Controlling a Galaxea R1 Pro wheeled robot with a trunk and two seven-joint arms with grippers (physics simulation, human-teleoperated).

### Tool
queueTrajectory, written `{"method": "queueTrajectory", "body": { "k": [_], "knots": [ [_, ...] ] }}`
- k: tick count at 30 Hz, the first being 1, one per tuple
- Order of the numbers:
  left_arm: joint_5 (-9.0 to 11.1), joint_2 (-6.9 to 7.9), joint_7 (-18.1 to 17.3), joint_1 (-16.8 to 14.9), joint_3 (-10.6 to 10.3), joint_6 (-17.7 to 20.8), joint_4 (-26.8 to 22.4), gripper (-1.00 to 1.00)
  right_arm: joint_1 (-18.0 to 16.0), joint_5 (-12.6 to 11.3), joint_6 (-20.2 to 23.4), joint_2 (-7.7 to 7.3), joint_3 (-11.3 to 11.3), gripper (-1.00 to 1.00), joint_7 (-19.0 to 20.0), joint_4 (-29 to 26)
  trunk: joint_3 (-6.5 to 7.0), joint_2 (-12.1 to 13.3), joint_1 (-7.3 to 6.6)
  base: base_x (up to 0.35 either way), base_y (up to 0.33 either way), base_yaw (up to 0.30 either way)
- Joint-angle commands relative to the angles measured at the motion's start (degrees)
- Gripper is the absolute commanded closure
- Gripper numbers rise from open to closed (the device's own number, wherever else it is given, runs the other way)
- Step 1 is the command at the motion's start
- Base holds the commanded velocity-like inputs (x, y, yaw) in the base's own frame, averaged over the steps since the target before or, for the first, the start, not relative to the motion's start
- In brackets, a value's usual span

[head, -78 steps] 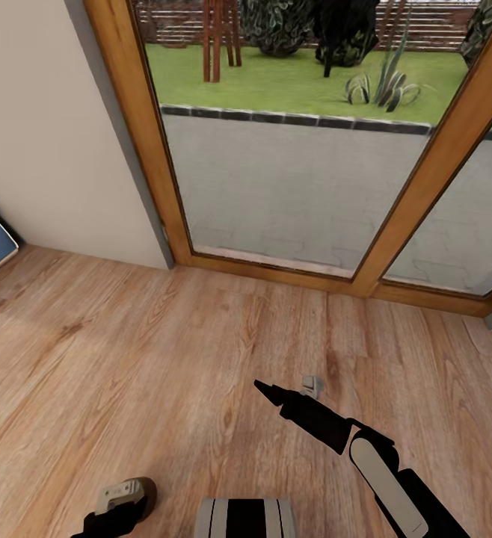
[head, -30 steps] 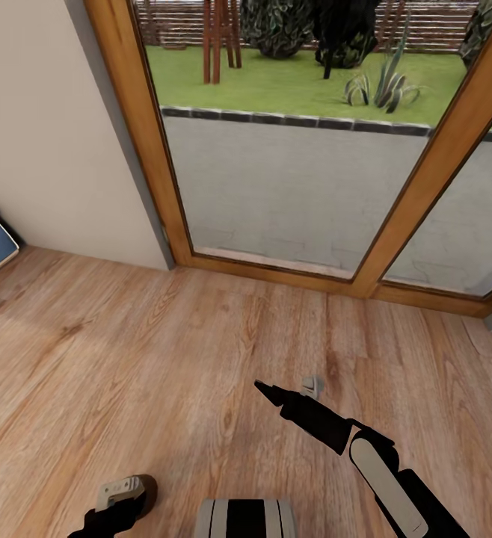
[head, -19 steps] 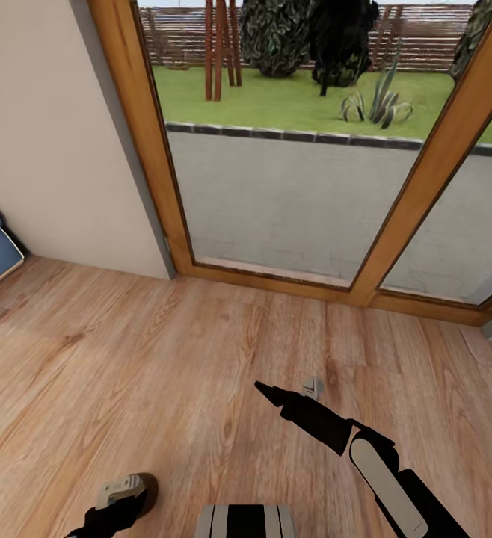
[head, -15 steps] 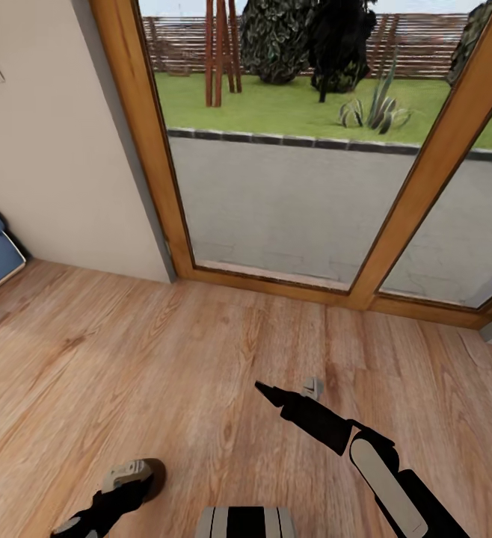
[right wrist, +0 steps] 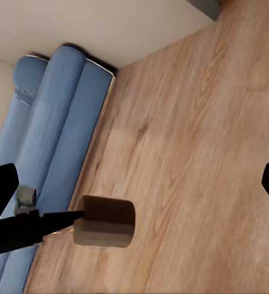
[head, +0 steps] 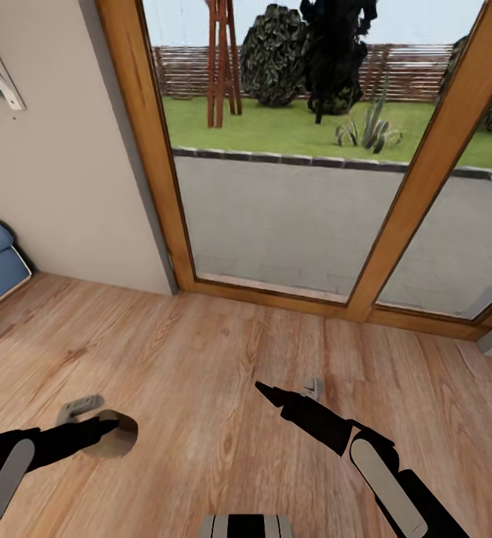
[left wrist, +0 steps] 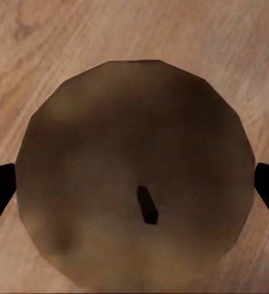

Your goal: Place each of the two pumpkins and all three candles from the living room inside a cabinet in the living room (use any cabinet), then make sure every cabinet is closed, and position the cauldron so it is next to a table in the living room.

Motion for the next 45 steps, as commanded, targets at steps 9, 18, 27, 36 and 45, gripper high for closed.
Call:
{"method": "queueTrajectory", "body": {
  "k": [9,18,27,36,45],
  "knots": [
    [1.1,0.86,-0.1,-0.1,0.4,1.5,-2.1,1.00,-0.1,-0.1,0.0,0.01,0.0,-1.00,-0.4,0.3,1.95,0.1,-0.23,0.000,0.000,0.000],
    [1.1,0.77,-0.2,-0.1,-0.3,1.6,-2.2,1.00,0.0,-0.5,-0.2,0.02,-0.1,-1.00,-0.5,-0.1,3.95,0.2,-0.47,-0.237,0.000,0.000],
    [3.8,0.80,-0.2,-0.1,-0.7,1.6,-2.2,1.00,-0.1,-0.5,-0.5,0.03,-0.3,-1.00,-0.3,0.2,5.94,0.3,-0.70,-0.321,0.000,0.000],
    [5.1,0.86,-0.2,-0.1,-2.3,1.6,-2.2,1.00,0.0,-0.7,-0.4,-0.01,-0.4,-1.00,-0.1,0.3,7.76,2.0,-1.71,-0.329,0.000,-0.207],
    [5.2,0.86,-0.2,-0.1,-2.9,1.6,-2.3,1.00,0.0,-0.7,-0.3,-0.01,-0.4,-1.00,-0.1,0.4,9.38,5.6,-3.69,-0.330,0.000,-0.277]
  ]
}}
